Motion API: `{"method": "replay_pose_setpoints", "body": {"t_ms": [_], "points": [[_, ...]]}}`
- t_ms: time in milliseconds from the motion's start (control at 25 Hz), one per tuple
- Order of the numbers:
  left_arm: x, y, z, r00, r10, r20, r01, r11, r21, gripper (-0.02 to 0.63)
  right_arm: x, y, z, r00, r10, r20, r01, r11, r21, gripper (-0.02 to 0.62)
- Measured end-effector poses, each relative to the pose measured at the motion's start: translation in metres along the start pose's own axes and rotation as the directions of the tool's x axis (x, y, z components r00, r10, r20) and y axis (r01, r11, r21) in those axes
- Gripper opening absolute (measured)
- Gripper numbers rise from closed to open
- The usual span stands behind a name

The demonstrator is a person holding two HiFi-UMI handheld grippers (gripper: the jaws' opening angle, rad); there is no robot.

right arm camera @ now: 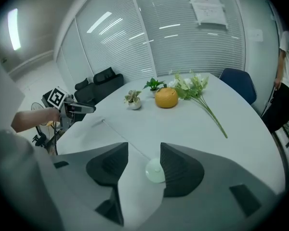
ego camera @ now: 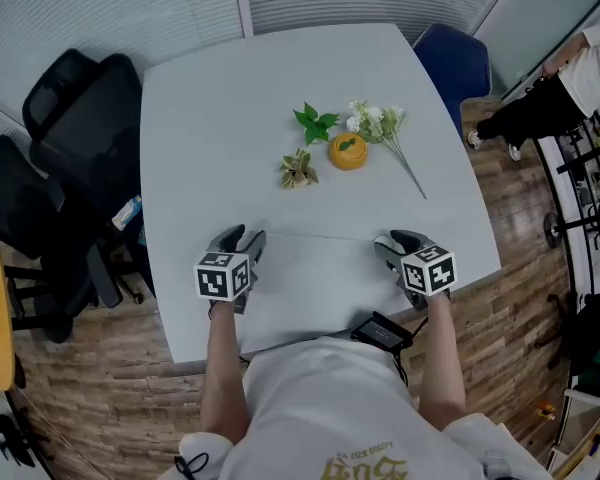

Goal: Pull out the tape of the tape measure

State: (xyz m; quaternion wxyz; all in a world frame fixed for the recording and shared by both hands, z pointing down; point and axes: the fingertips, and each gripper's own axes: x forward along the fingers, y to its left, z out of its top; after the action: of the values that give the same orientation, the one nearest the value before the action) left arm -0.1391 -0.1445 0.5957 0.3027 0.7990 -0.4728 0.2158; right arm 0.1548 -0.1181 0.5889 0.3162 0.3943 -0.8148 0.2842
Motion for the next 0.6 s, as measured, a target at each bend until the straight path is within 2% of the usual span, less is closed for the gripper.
{"method": "replay_pose_setpoints", "body": {"t_ms": [160, 440, 520, 600], "points": [[-0.014, -0.02, 0.021, 0.992, -0.059, 0.11, 0.062, 0.998, -0.022, 0.208, -0.021, 0.018, 0.032, 0.988, 0.042, 0.148, -0.052, 0.996, 0.066, 0.204], [-0.056, -0.049, 0.062, 0.96, -0.115, 0.256, 0.113, 0.993, 0.022, 0.185, -0.055, 0.049, 0.081, 0.939, 0.039, 0.343, -0.061, 0.997, 0.054, 0.149], [-0.066, -0.057, 0.074, 0.947, -0.127, 0.296, 0.118, 0.992, 0.048, 0.156, -0.061, 0.054, 0.089, 0.923, 0.026, 0.383, -0.055, 0.996, 0.065, 0.113], [-0.077, -0.062, 0.085, 0.933, -0.128, 0.337, 0.108, 0.991, 0.078, 0.088, -0.068, 0.059, 0.096, 0.908, 0.012, 0.418, -0.045, 0.997, 0.069, 0.073]]}}
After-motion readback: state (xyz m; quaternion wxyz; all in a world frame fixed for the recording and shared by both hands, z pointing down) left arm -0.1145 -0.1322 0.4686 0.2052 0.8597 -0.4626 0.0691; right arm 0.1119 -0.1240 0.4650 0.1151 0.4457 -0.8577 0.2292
